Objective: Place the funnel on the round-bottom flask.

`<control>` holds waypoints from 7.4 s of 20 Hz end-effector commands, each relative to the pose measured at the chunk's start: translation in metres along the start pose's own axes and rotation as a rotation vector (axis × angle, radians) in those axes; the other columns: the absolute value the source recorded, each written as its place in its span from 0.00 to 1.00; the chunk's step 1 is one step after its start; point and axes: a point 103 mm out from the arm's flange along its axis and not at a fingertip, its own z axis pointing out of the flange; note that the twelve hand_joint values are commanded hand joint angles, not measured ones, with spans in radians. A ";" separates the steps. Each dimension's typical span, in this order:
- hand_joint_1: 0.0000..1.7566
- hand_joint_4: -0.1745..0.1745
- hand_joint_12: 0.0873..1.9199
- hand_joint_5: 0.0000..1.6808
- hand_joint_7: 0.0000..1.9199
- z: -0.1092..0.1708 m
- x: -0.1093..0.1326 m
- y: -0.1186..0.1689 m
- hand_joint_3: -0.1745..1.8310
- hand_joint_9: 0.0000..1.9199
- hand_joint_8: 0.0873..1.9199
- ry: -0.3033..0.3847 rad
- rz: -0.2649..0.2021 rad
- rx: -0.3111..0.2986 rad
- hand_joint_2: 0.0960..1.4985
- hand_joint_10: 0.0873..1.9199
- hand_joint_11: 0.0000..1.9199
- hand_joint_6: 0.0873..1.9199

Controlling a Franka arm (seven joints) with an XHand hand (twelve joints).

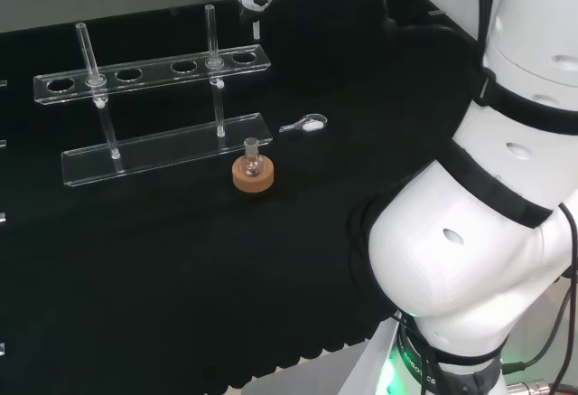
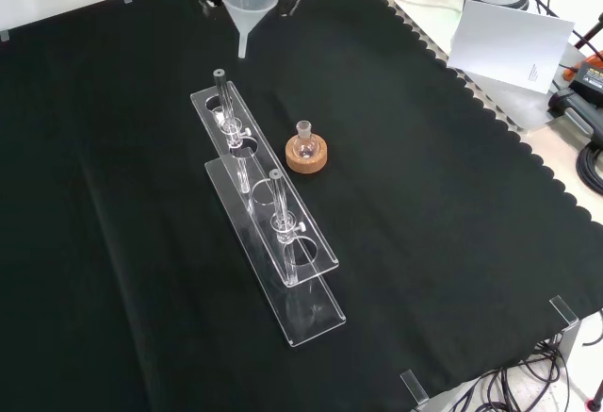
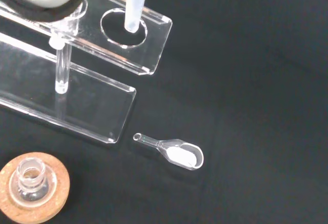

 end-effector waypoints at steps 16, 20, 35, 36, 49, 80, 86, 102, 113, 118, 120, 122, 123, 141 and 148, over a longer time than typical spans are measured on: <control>0.51 0.49 0.64 0.37 0.33 0.030 0.052 -0.037 0.43 0.53 0.30 -0.015 -0.037 0.019 0.46 0.17 0.31 0.33; 0.51 0.49 0.64 0.37 0.33 0.041 0.058 -0.034 0.43 0.53 0.31 -0.012 -0.047 0.039 0.46 0.17 0.31 0.33; 0.51 0.49 0.64 0.37 0.33 0.091 0.077 -0.006 0.43 0.53 0.31 0.026 -0.090 0.119 0.46 0.18 0.31 0.33; 0.51 0.49 0.64 0.37 0.33 0.095 0.077 -0.005 0.43 0.53 0.31 0.028 -0.089 0.120 0.46 0.18 0.31 0.33; 0.51 0.49 0.64 0.36 0.32 0.120 0.083 -0.003 0.44 0.52 0.31 0.038 -0.093 0.137 0.47 0.18 0.31 0.33; 0.51 0.48 0.64 0.37 0.32 0.134 0.093 0.008 0.44 0.52 0.32 0.038 -0.098 0.161 0.47 0.19 0.30 0.33; 0.51 0.48 0.64 0.37 0.32 0.146 0.093 0.014 0.44 0.52 0.32 0.052 -0.107 0.169 0.47 0.19 0.30 0.33; 0.50 0.48 0.64 0.36 0.31 0.162 0.096 0.025 0.44 0.52 0.32 0.045 -0.112 0.189 0.47 0.19 0.30 0.33; 0.47 0.41 0.66 0.25 0.24 0.164 0.098 0.026 0.43 0.44 0.34 0.035 -0.108 0.213 0.41 0.21 0.28 0.25; 0.45 0.40 0.67 0.23 0.21 0.165 0.097 0.025 0.42 0.41 0.35 0.018 -0.104 0.223 0.39 0.24 0.27 0.19; 0.45 0.40 0.67 0.23 0.21 0.164 0.098 0.025 0.41 0.40 0.35 0.009 -0.102 0.230 0.39 0.25 0.26 0.17; 0.45 0.40 0.67 0.23 0.21 0.167 0.096 0.023 0.41 0.40 0.35 0.019 -0.103 0.227 0.39 0.25 0.26 0.16; 0.45 0.40 0.67 0.23 0.21 0.169 0.094 0.022 0.41 0.40 0.35 0.023 -0.104 0.224 0.39 0.25 0.26 0.16; 0.45 0.40 0.67 0.24 0.20 0.171 0.097 0.022 0.40 0.40 0.35 0.008 -0.106 0.226 0.39 0.25 0.26 0.14; 0.45 0.40 0.67 0.24 0.20 0.170 0.103 0.025 0.40 0.40 0.35 0.006 -0.104 0.228 0.39 0.25 0.26 0.13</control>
